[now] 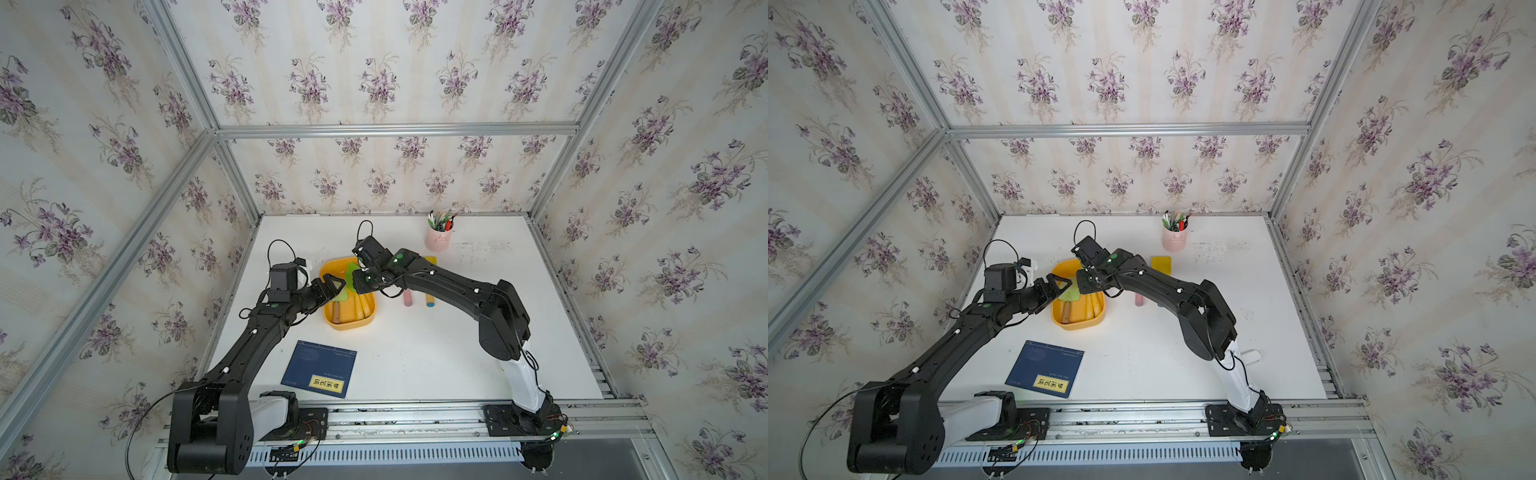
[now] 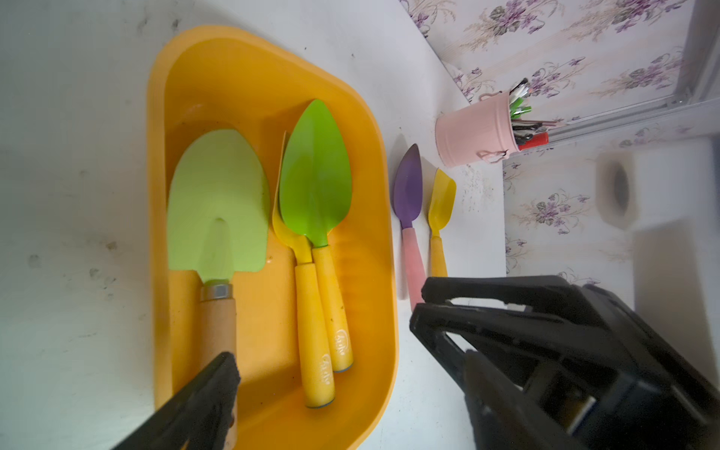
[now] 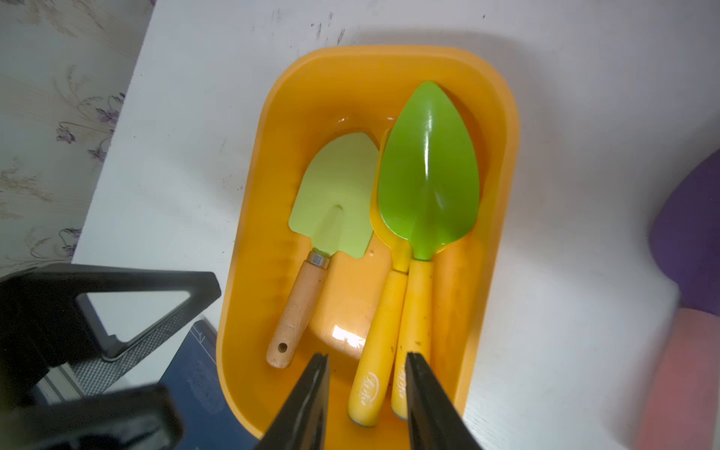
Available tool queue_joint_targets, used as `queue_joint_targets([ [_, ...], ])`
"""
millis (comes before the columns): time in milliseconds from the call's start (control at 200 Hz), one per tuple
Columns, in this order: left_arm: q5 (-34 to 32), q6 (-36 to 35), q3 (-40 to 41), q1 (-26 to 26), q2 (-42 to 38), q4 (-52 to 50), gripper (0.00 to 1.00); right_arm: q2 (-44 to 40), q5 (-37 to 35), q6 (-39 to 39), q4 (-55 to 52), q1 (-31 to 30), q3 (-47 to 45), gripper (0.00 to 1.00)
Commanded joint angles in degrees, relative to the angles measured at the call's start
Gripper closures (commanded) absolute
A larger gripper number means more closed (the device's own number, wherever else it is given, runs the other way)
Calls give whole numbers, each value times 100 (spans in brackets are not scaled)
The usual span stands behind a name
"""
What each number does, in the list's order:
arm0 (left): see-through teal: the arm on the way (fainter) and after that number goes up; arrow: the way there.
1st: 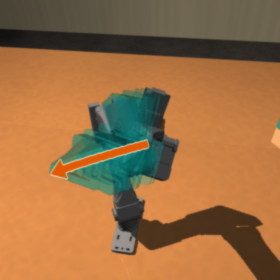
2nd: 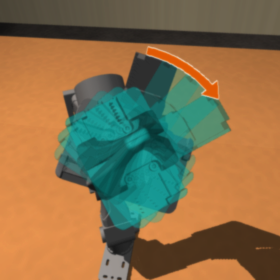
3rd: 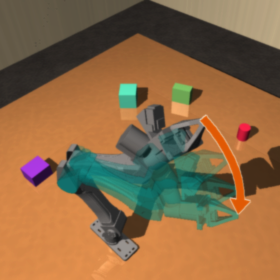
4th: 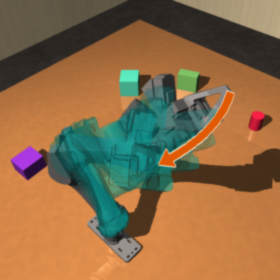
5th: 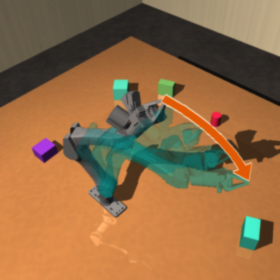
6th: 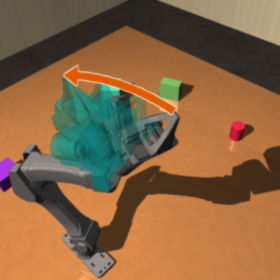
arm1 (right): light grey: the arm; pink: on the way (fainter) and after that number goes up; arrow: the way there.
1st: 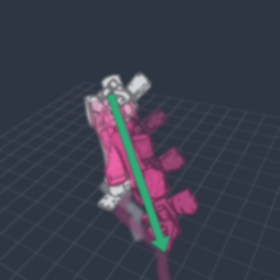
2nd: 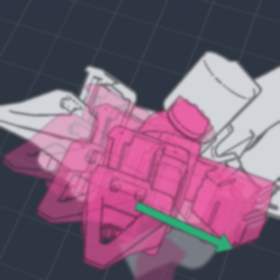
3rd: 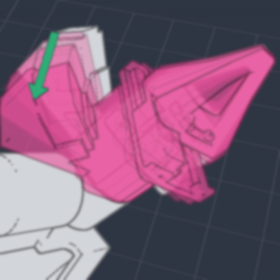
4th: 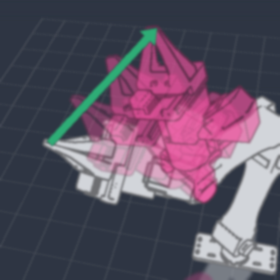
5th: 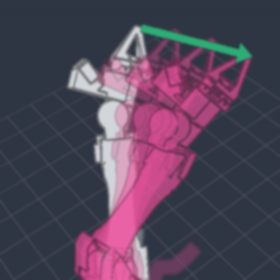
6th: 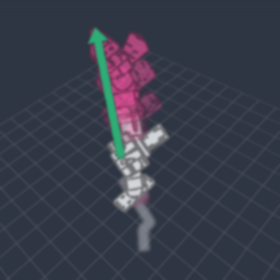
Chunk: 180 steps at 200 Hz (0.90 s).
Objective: Take the shovel out of the storage box
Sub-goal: Pick up the shovel from the storage box.
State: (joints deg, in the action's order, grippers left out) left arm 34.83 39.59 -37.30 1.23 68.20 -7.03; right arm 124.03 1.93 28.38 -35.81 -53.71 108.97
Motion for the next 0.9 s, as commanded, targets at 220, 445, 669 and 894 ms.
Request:
queue_joint_targets([
  [220,-272,-415,153,-97,64,-44,10,780,-593,130,-416,-188,488,61],
  [445,-225,-371,239,-86,416,294,11,1121,-1089,144,-745,-203,907,60],
  [669,-172,-338,267,-62,475,432,11,1512,-1144,108,-1032,-203,1433,61],
  [894,13,-39,527,0,336,882,11,1550,-921,152,-1283,-188,1526,62],
])
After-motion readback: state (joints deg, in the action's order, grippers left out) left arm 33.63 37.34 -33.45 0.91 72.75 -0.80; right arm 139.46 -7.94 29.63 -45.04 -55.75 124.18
